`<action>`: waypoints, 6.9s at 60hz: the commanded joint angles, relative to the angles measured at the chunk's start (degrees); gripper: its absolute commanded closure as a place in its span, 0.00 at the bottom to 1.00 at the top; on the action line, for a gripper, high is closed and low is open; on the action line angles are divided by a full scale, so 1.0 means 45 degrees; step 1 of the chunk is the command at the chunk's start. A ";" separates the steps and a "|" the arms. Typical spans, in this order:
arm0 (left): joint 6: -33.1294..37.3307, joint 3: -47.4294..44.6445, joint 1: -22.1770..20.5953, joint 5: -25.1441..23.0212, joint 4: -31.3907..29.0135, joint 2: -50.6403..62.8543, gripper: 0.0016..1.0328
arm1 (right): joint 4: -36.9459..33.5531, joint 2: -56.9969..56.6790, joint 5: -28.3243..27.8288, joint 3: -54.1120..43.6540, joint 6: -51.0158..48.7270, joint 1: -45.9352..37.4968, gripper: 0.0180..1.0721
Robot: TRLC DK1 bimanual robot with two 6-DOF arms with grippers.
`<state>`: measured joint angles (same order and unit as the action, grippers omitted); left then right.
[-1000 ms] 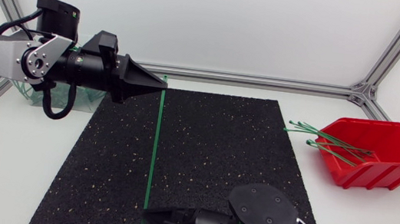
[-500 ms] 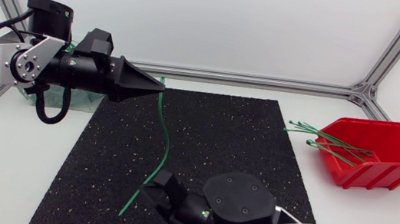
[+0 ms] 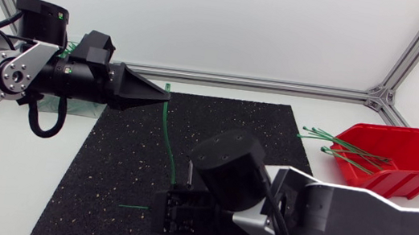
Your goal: Take a green cable tie from the red box, thread the tail through the head to close it, then place it in the transparent bin on the left.
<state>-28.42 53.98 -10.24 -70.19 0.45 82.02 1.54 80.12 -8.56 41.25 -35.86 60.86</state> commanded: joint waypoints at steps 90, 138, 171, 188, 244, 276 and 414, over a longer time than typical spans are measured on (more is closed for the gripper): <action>-0.2570 -0.4768 -0.2666 0.4544 0.4412 -0.6683 0.97 | -0.7862 -0.2862 -0.8235 0.6340 1.6113 -0.2177 0.95; -0.2746 -0.5022 -0.3135 0.4837 0.4432 -0.7191 0.97 | -0.6534 -0.2882 -1.0149 0.5012 1.9374 -0.3271 0.95; -0.2687 -0.5588 -0.3271 0.5188 0.5057 -0.7738 0.97 | -0.6221 -0.2608 -1.0384 0.5149 2.1171 -0.3759 0.95; -0.2726 -0.5666 -0.3486 0.5657 0.5467 -0.7758 0.97 | -0.6163 -0.2061 -1.0481 0.5754 2.1269 -0.3935 0.95; -0.2726 -0.5725 -0.3623 0.6106 0.5584 -0.8031 0.97 | -0.5342 -0.1593 -1.0813 0.5168 2.1288 -0.4345 0.95; -0.2765 -0.5686 -0.3603 0.6126 0.5486 -0.8031 0.97 | -0.5167 -0.1788 -1.0813 0.4895 2.1288 -0.4423 0.95; 0.0887 -0.6018 -0.6240 0.9583 0.4217 -0.8890 0.97 | -0.4913 -0.1144 -1.1595 0.4817 2.2089 -0.5712 0.75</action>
<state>-25.19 26.50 -40.53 -23.64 18.85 41.30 -20.73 75.00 -62.04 64.38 61.78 35.29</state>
